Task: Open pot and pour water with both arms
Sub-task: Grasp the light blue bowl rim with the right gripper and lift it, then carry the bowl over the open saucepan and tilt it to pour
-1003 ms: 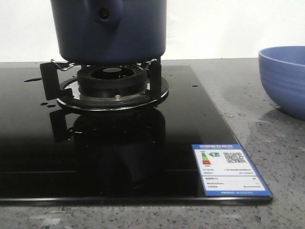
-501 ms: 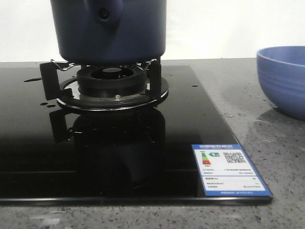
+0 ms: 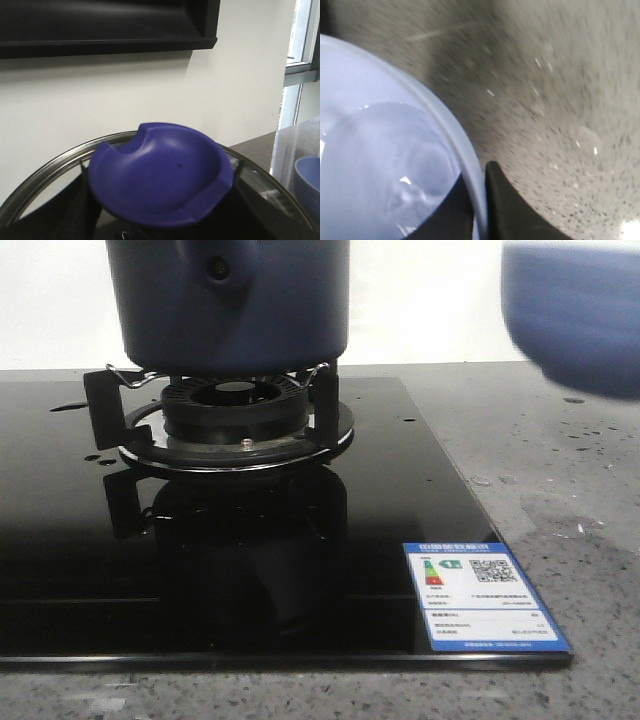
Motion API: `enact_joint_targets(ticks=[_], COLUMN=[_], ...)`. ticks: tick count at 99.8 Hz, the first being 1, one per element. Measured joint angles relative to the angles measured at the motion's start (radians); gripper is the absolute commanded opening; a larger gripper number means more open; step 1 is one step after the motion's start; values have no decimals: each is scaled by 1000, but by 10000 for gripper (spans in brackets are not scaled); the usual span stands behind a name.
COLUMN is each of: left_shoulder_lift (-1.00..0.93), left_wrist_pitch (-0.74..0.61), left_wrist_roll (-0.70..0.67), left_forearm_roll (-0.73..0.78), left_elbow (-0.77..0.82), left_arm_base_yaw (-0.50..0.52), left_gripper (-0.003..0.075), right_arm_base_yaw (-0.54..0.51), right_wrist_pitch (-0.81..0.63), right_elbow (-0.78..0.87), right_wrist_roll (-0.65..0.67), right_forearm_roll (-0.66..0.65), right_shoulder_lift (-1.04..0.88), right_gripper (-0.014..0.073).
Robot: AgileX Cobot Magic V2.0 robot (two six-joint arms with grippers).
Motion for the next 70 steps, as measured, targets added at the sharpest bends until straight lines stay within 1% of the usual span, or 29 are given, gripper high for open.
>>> enact_joint_targets(ticks=[10,23,31,43,52,70], left_shoulder_lift=[0,0,0,0,0,0], left_wrist_pitch=[0,0,0,0,0,-1], left_wrist_roll=[0,0,0,0,0,0], left_forearm_roll=[-2,-8,-9,-9,-9,-9], left_elbow=[0,0,0,0,0,0], left_arm_base_yaw=[0,0,0,0,0,0], left_gripper=[262,262,262,262,262,262], right_arm_base_yaw=[33,95,137,211,276,404], right_wrist_pitch=[54,139,194,218,224,230], right_elbow=[-122,-322,-446,-649,-779,-1016], right_wrist_roll=[-4,-6,-2,6,11,30], right_forearm_roll=[0,0,0,-8,-45,-193], right_shoulder_lift=[0,39,95,199,282,433], right_gripper=[-60,-58,-58,-43,-39,-39])
